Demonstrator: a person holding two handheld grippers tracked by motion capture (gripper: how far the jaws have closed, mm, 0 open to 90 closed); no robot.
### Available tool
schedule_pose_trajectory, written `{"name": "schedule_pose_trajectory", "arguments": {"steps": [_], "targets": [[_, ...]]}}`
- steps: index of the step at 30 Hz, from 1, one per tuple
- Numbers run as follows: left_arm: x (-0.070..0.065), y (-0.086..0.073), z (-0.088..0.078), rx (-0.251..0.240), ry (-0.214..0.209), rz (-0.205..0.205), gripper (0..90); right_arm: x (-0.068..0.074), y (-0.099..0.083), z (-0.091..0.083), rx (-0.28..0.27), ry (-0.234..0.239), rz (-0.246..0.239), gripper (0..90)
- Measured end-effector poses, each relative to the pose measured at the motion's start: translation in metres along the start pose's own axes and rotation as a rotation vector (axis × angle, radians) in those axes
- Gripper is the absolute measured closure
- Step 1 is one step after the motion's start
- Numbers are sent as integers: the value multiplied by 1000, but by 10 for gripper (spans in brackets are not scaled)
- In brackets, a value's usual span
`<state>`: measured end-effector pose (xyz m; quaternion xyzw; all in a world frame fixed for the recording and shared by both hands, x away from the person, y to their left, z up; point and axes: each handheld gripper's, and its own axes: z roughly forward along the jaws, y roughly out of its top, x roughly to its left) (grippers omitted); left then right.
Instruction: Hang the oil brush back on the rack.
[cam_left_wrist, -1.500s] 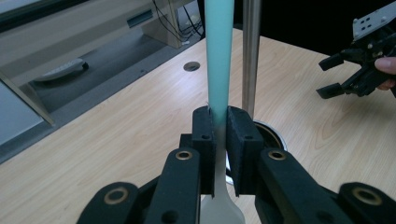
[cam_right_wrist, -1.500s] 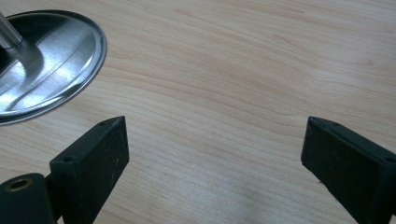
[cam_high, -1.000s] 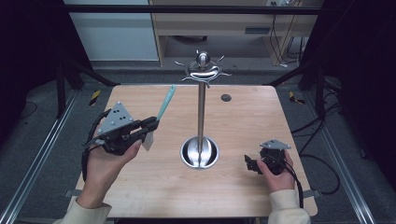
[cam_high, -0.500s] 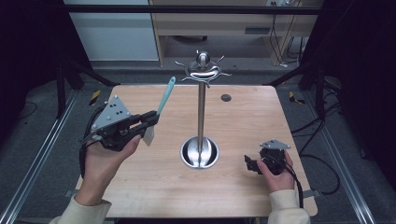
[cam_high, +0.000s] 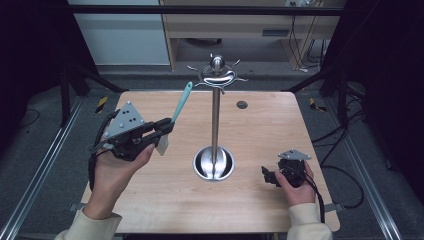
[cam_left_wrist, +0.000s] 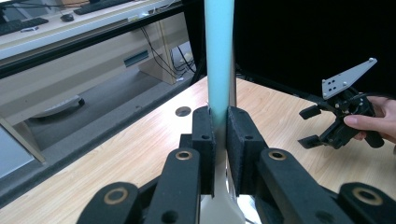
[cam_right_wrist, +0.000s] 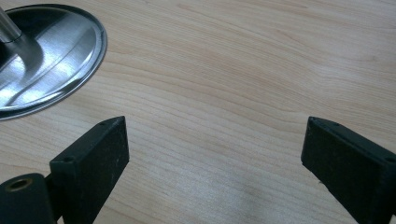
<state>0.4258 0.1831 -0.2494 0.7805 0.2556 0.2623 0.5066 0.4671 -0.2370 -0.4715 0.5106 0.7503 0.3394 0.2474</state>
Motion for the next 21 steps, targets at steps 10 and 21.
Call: {"name": "schedule_pose_trajectory", "arguments": {"steps": [10,21], "targets": [[-1,2,6,14,-8,3,819,0,0,0,-1,0,-2,82],[-1,2,17,30,-21,-9,818,0,0,-1,-4,3,-2,82]]}}
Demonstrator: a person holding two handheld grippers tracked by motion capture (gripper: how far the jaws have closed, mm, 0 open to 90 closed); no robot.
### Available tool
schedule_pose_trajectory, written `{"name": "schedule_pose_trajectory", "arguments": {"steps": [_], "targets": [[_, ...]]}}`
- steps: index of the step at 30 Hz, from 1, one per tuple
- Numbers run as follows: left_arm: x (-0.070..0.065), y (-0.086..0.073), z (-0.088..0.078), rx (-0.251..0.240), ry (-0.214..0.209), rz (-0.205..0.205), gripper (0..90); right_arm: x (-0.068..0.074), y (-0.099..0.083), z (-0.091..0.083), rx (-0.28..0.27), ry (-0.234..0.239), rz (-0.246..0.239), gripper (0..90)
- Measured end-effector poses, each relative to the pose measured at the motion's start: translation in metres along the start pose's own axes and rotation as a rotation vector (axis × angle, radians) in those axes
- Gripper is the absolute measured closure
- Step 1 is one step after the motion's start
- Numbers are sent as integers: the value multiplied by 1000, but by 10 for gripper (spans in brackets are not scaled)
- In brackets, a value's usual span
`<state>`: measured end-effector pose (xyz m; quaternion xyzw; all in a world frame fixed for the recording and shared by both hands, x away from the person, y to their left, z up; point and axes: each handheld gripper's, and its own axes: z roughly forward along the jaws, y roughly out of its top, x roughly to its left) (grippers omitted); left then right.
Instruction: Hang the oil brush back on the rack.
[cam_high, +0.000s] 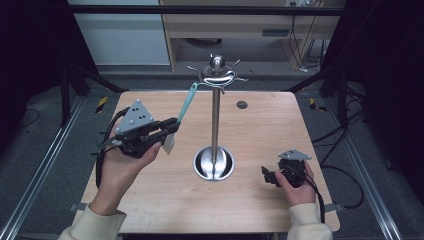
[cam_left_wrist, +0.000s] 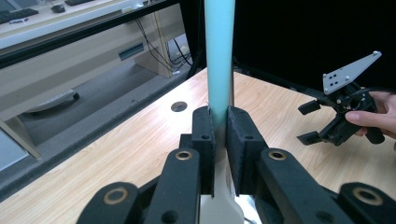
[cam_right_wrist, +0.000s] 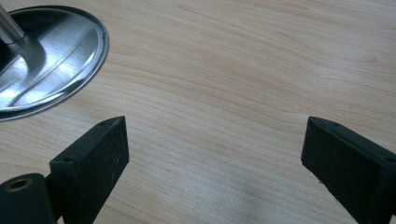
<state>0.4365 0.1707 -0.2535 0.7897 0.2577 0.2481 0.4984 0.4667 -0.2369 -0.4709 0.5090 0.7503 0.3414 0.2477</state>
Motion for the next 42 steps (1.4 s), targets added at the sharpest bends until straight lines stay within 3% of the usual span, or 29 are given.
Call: {"name": "schedule_pose_trajectory", "arguments": {"steps": [42], "targets": [[5,2,17,24,-28,-2,818,0,0,1,4,-2,-9,82]]}}
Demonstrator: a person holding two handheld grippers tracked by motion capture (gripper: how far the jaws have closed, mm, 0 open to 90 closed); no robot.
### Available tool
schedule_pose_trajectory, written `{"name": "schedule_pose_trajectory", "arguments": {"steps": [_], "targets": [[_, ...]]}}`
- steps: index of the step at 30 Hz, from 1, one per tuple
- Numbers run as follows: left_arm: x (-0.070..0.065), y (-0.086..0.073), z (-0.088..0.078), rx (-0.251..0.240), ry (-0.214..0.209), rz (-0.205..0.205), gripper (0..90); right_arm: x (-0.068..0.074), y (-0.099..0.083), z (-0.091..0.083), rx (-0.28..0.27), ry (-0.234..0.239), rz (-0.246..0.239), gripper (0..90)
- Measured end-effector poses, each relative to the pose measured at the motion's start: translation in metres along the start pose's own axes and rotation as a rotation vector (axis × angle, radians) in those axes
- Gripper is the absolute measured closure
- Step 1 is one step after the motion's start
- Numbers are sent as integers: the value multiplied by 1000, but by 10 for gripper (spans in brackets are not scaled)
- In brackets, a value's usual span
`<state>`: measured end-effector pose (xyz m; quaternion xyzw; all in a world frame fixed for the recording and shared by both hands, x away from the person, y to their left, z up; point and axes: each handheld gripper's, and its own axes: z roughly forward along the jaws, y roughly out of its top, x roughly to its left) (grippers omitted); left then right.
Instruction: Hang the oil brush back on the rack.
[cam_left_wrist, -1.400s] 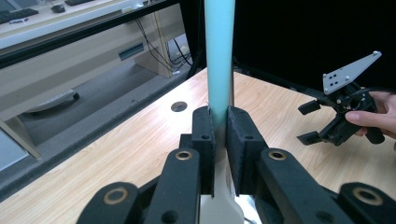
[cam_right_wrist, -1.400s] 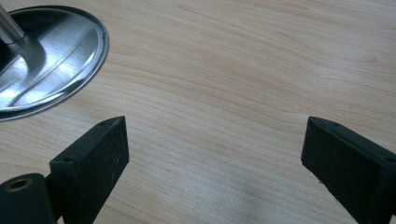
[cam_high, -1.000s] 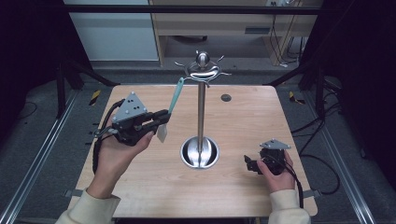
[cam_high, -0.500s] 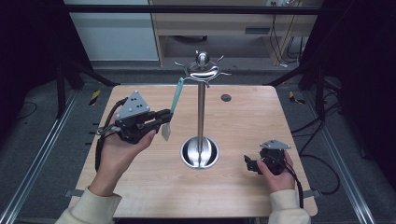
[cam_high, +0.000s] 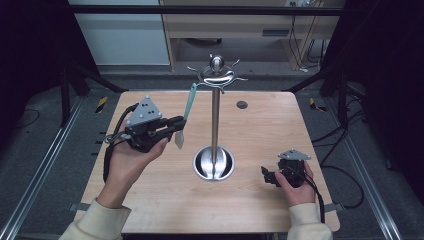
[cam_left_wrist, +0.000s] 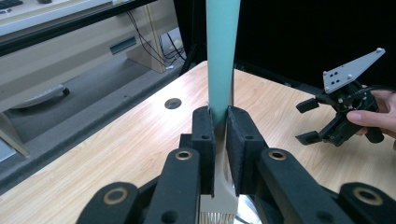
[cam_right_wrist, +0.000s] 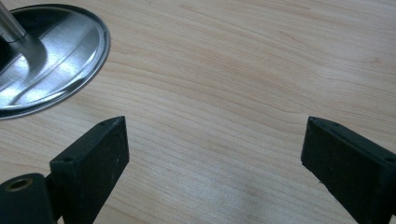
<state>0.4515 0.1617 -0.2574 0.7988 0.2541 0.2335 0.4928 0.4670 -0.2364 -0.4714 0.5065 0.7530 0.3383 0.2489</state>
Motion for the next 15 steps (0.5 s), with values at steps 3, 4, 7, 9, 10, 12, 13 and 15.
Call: {"name": "schedule_pose_trajectory", "arguments": {"steps": [3,4,7,9,10,12,13,15], "targets": [[0,0,1,2,-2,0,817,0,0,0,0,0,0,82],[0,1,1,2,-5,-2,817,0,0,0,-2,1,1,82],[1,1,3,6,-10,0,817,0,0,0,1,1,0,82],[1,2,4,7,-15,-2,817,0,0,0,0,1,0,82],[1,2,4,7,-16,-4,817,0,0,0,0,1,0,82],[2,2,5,9,-17,-3,816,0,0,0,1,3,1,82],[3,2,5,15,-18,2,817,0,0,0,1,3,1,82],[3,3,6,9,-17,-4,816,0,0,0,1,2,0,82]]}}
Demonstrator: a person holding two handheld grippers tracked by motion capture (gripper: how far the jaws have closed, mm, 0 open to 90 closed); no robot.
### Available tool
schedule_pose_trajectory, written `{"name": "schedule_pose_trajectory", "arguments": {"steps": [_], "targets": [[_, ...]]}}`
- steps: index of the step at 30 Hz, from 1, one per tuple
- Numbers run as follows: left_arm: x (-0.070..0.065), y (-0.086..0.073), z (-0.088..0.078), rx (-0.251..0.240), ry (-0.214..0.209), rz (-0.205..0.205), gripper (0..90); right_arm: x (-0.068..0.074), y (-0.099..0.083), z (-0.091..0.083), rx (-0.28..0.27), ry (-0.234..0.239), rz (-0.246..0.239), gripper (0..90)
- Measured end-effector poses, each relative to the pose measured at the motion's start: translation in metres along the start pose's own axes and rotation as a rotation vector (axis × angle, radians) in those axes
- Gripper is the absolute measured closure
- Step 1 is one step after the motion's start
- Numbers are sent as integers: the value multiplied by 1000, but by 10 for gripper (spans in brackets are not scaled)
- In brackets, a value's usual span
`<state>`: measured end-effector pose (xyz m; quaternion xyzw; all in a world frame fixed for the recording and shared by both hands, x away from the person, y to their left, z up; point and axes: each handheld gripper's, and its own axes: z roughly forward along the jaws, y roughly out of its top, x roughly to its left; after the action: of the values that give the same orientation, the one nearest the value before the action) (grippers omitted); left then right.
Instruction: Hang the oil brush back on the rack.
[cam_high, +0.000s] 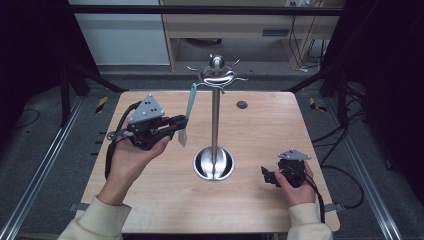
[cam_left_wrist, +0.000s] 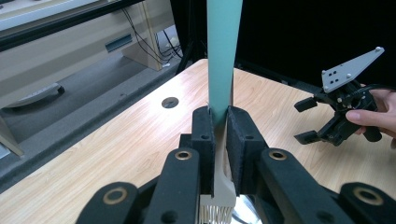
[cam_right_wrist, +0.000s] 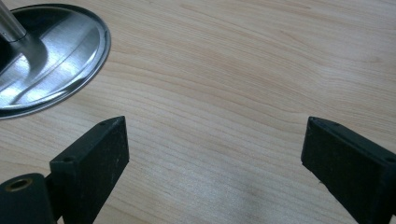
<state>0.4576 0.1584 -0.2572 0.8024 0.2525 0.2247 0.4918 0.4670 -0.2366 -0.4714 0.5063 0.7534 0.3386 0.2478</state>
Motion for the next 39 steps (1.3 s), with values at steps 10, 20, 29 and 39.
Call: {"name": "schedule_pose_trajectory", "arguments": {"steps": [10,20,29,39], "targets": [[1,2,2,8,-11,0,815,0,0,1,5,0,-6,82],[2,2,2,2,-1,-3,786,1,0,1,6,2,0,81],[1,1,-4,-10,26,4,714,0,0,1,6,0,-6,81],[-5,-5,-16,-22,66,20,381,0,0,1,8,-2,-4,81]]}}
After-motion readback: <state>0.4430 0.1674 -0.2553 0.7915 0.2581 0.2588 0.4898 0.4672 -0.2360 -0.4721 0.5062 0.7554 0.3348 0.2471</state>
